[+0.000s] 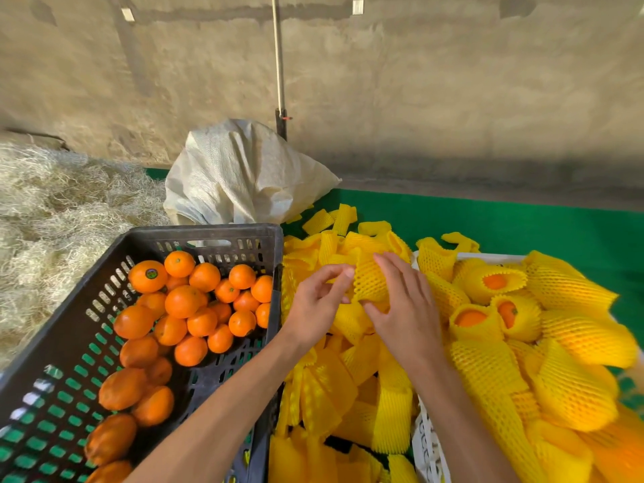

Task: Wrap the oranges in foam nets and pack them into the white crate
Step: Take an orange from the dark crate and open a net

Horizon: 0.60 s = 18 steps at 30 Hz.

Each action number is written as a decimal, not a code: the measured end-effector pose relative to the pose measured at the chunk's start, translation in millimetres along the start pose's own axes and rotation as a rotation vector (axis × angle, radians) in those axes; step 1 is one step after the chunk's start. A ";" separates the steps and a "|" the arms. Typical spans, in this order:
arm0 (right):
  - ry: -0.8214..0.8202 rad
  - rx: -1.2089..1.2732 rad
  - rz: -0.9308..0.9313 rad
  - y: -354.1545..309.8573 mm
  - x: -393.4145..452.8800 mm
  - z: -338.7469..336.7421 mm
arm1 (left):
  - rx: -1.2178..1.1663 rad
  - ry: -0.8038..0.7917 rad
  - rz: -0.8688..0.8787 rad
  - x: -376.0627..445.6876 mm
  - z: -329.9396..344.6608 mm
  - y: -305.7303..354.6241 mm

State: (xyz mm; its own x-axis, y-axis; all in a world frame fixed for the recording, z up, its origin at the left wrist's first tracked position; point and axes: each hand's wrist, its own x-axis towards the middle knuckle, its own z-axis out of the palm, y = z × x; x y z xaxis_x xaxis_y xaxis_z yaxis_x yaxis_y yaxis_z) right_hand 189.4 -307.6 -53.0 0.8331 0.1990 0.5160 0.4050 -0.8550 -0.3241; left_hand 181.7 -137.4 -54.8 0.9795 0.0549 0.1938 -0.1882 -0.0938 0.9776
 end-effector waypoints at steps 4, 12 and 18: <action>0.190 -0.102 0.118 23.2 8.7 -32.8 | 0.036 0.022 -0.014 -2.6 -1.4 -0.9; -0.026 -0.342 0.462 88.9 -8.0 -71.2 | 0.139 0.063 -0.117 0.2 -4.2 -10.7; -0.180 -0.203 0.325 98.9 2.5 -77.1 | 0.176 0.036 -0.135 0.7 -4.4 -13.8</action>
State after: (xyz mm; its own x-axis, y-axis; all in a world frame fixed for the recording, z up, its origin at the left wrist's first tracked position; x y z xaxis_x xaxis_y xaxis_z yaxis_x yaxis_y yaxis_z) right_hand 202.5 -428.5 -22.6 0.9651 -0.0315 0.2601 0.0428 -0.9605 -0.2748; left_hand 184.6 -131.7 -67.8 0.9912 0.1137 0.0680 -0.0370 -0.2553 0.9661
